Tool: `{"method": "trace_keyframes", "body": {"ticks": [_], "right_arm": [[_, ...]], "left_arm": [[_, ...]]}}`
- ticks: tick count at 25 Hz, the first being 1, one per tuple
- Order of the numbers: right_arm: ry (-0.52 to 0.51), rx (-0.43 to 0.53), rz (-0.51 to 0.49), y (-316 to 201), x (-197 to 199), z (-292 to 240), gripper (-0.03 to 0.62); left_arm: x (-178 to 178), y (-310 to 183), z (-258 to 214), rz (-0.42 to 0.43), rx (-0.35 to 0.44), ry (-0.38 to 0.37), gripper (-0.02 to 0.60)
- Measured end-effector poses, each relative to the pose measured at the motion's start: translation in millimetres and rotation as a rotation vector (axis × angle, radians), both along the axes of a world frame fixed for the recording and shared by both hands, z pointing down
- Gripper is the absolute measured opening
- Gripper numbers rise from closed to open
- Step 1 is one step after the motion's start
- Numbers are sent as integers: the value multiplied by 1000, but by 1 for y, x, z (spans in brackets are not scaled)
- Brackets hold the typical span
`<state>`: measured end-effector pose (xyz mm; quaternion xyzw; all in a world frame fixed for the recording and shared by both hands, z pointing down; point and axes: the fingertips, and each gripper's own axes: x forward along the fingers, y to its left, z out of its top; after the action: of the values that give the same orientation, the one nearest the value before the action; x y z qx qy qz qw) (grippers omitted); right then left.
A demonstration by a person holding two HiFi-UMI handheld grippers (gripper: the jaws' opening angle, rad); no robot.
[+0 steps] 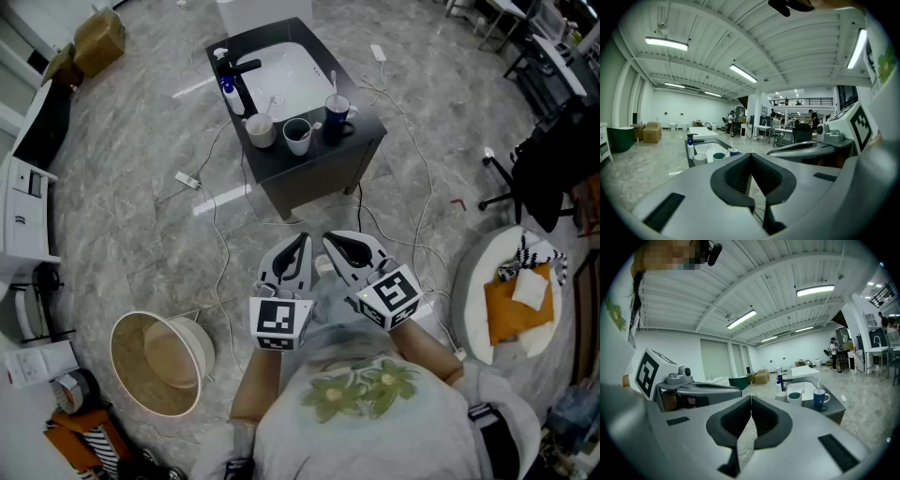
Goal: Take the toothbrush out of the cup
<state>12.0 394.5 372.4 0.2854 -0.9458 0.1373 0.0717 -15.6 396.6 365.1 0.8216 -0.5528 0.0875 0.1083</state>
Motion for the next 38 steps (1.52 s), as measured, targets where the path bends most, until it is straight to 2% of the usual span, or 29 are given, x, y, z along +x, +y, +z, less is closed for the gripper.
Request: {"method": "trace_keyframes", "body": {"ticks": [11,19,23,30,35,38], "right_arm": [[-6,28,-5,-96,2,3,43],[-5,55,-48,-163,7,4,44],[9,74,-80,-184,4,3,44],[9,63,-93,-220,-9,-3,44],[-6,50,-111,-243,-26,2,45],[27,40,-104,-262,-38,10,46]], "left_arm": [[-7,-90,8,-13,-17,-32,18],[-17,-156,5,-77,9,-46,18],[-30,-175,6,-139,16,-34,18],[-57,-204,7,-205,-17,-27,18],[-75,-235,14,-222,-35,-47,19],[-87,-258,22,-206,-50,-49,20]]}}
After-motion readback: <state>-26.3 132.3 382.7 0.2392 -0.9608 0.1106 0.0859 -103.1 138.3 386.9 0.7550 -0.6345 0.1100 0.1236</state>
